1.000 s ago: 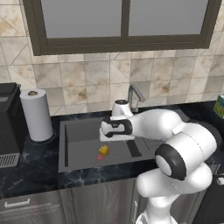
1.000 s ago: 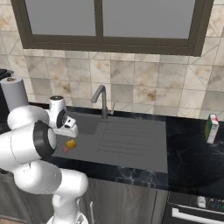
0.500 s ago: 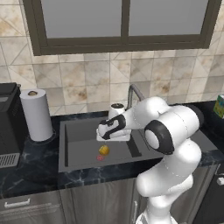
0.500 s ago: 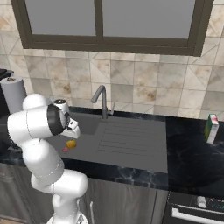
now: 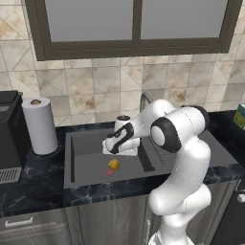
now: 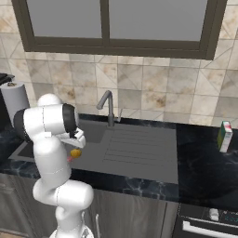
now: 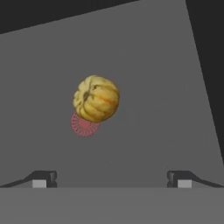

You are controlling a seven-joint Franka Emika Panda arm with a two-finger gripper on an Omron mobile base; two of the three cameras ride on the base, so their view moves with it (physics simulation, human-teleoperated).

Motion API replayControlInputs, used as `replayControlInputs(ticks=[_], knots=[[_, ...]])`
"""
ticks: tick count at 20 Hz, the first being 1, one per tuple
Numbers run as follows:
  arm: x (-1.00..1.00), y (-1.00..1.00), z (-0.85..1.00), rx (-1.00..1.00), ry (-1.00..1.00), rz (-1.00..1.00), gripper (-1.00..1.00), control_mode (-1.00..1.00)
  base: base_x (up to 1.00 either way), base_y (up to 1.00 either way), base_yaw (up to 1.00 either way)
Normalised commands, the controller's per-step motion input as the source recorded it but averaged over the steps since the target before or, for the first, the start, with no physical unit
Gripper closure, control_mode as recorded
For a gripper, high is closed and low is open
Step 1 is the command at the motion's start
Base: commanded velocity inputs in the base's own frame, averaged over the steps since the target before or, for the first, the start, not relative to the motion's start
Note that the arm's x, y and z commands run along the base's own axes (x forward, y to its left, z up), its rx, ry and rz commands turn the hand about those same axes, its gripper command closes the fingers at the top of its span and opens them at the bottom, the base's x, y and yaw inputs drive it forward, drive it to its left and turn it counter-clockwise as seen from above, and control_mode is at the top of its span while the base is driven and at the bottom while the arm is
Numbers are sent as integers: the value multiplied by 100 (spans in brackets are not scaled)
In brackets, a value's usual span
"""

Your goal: Turn on the sink faucet. Then move the squash from the counter to the sink. Turn off the sink. Move the vegetable from the sink to the pot next to the stove. Finally move the pot to the rear left burner.

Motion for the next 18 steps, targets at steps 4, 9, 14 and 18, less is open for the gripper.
replayControlInputs(ticks=[4,9,14,18], knots=[[29,2,-35,0,0,-8,-100,-100,0,0,0],[27,3,-33,0,0,-7,-100,-100,0,0,0],[33,2,-35,0,0,-4,-100,-100,0,0,0],[29,5,-32,0,0,-2,-100,-100,0,0,0]])
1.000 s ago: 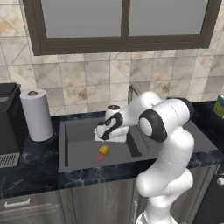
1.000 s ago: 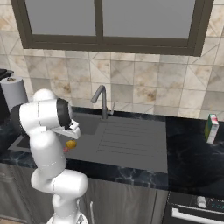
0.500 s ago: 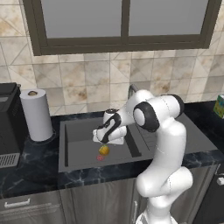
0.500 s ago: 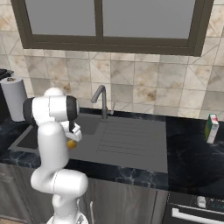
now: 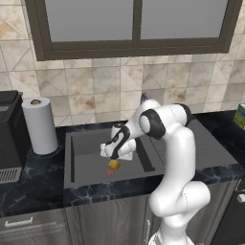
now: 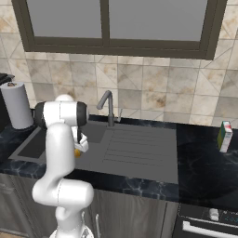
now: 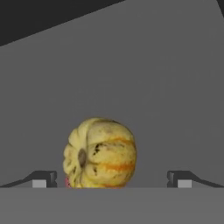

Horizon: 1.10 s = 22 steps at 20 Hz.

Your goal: Turn on the sink faucet. Then move the squash from the counter to the sink. Turn off the sink. Move the vegetable from the sink to the pot next to the stove. Finally move the pot to the rear left burner.

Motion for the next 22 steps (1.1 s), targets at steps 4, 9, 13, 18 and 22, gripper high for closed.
replayControlInputs(ticks=[4,9,13,18,22], knots=[[13,7,-26,0,0,-2,-100,-100,0,0,0],[1,4,-20,0,0,-3,-100,-100,0,0,0],[0,2,-22,0,0,-4,-100,-100,0,0,0],[0,3,-19,0,0,-4,-100,-100,0,0,0],[0,2,-21,0,0,-4,-100,-100,0,0,0]])
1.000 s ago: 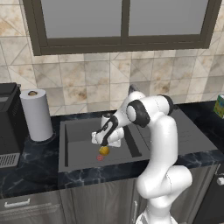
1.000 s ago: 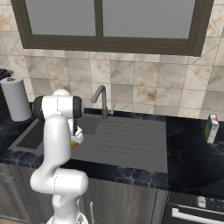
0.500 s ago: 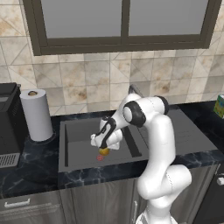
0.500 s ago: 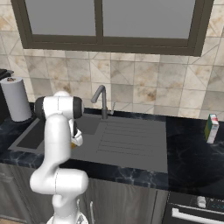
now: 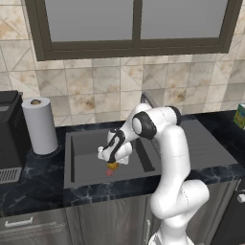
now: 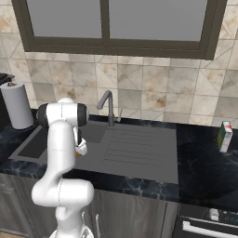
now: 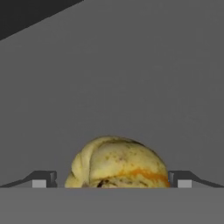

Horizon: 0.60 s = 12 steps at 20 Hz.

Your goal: Turn on the sink faucet. Then move the squash from the counter to the sink. Turn off the sink. Move the vegetable from the sink to the pot next to the stove. Finally move the pot to the rear left burner.

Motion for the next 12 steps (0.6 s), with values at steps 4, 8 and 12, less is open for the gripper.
replayControlInputs(ticks=[4,8,12], knots=[[-2,0,-17,0,0,-4,-100,-100,0,0,0],[-15,0,-24,1,0,-5,-100,-100,0,0,0],[-20,0,-32,1,0,-5,-100,-100,0,0,0]])
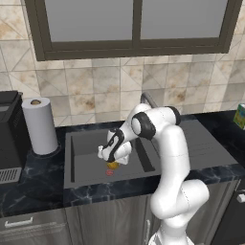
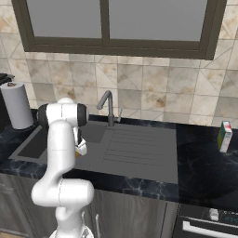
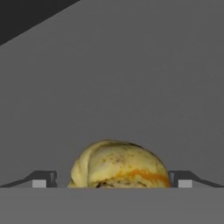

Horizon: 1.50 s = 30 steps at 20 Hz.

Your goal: Turn on the sink faucet. Then move the squash from the counter to the sink. Turn off the sink. Move the vegetable from the sink to the pot next to the stove. Finally move the pot to the rear left burner.

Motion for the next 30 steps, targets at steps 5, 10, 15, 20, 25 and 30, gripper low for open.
replayControlInputs(ticks=[5,10,15,20,25,30], knots=[[-16,3,-36,0,0,-4,-100,-100,0,0,0],[-14,17,-31,0,0,-1,100,-100,0,0,0],[0,0,0,0,0,0,100,-100,0,0,0],[-3,-1,14,0,-1,0,100,-100,0,0,0],[-12,0,73,0,-1,0,100,-100,0,0,0],[-21,0,89,0,0,0,100,-100,0,0,0]])
